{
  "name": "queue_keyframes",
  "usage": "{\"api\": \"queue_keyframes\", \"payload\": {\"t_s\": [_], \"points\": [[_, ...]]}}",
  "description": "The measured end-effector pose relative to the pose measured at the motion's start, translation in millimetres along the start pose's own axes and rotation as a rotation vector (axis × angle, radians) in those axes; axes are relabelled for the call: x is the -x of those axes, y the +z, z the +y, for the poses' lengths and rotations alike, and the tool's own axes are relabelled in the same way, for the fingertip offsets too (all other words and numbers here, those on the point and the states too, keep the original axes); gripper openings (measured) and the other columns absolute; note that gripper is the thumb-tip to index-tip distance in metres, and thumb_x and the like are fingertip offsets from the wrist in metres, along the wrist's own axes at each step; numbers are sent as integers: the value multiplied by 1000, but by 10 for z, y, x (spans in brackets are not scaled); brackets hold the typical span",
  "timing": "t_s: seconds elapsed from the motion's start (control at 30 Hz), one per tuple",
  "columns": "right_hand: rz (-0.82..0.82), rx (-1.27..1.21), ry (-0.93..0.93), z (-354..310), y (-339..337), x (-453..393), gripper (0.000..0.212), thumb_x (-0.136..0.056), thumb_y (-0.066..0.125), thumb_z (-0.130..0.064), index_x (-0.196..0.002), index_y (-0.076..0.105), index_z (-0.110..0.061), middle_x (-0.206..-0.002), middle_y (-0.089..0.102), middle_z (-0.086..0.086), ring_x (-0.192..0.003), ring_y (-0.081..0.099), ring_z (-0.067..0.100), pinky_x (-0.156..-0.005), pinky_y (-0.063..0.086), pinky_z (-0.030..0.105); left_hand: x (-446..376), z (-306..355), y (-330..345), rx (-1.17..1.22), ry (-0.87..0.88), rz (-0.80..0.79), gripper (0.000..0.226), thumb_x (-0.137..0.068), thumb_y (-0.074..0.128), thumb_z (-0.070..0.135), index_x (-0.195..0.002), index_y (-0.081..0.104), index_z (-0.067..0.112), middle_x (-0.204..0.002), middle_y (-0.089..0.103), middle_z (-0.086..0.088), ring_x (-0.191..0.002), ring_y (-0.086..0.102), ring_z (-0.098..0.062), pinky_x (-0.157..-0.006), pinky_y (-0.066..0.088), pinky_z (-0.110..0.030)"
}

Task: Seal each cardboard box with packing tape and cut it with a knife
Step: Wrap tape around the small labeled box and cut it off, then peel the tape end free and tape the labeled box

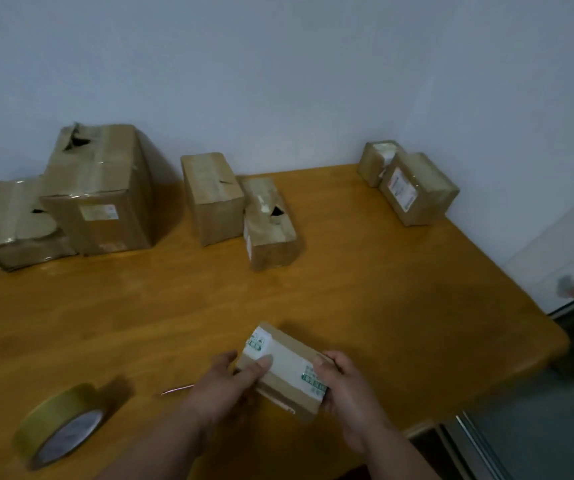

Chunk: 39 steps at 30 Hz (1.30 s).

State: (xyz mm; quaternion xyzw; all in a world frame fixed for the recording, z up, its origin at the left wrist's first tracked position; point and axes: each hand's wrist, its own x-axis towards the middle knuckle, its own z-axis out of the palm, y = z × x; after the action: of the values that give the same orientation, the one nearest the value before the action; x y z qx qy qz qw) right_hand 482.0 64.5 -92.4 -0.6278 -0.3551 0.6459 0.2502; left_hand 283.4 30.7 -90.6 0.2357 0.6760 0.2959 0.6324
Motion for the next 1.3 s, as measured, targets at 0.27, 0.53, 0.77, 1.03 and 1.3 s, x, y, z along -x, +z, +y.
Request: {"api": "queue_keyframes", "payload": {"t_s": [0.27, 0.53, 0.77, 1.03, 1.3], "points": [[-89, -186, 57, -266, -1175, -372, 25, -94, 60, -10, -119, 55, -7, -101, 72, 17, -89, 71, 32, -81, 59, 47, -422, 499, 1222, 299, 42, 55, 54, -80, 79, 30, -123, 52, 13, -98, 72, -14, -83, 71, -29, -67, 58, -37], [-43, -297, 7, -617, -1350, -973, 30, -94, 62, -13, -123, 52, -9, -106, 72, 15, -92, 73, 27, -77, 59, 38, -835, 996, 1615, 202, 103, 62, 65, -82, 78, 26, -132, 36, 22, -115, 64, -3, -100, 67, -24, -88, 55, -48], [124, -59, -57, -1102, -1527, -1611, 24, -97, 57, -36, -119, 51, -27, -107, 65, -5, -92, 63, 13, -65, 48, 28, -1353, 1592, 1945, -17, 208, 7, 81, -89, 70, 26, -152, 22, 40, -126, 55, 6, -111, 59, -15, -97, 50, -41], [146, -41, -19, -1593, -1930, -2790, 40, -100, 52, -35, -138, 42, -30, -110, 61, -4, -90, 60, 19, -63, 49, 28, -2294, 2306, 2530, -41, 227, 54, 83, -91, 68, 25, -153, 15, 42, -109, 59, 13, -99, 60, -6, -69, 51, -15], [122, -89, -31, -2122, -2205, -3683, 47, -100, 52, -24, -144, 38, -35, -114, 65, -3, -92, 65, 17, -72, 54, 32, -3244, 2966, 2898, -140, 258, 121, 70, -91, 68, 18, -149, 32, 36, -109, 63, 16, -93, 59, -1, -59, 47, -6]]}}
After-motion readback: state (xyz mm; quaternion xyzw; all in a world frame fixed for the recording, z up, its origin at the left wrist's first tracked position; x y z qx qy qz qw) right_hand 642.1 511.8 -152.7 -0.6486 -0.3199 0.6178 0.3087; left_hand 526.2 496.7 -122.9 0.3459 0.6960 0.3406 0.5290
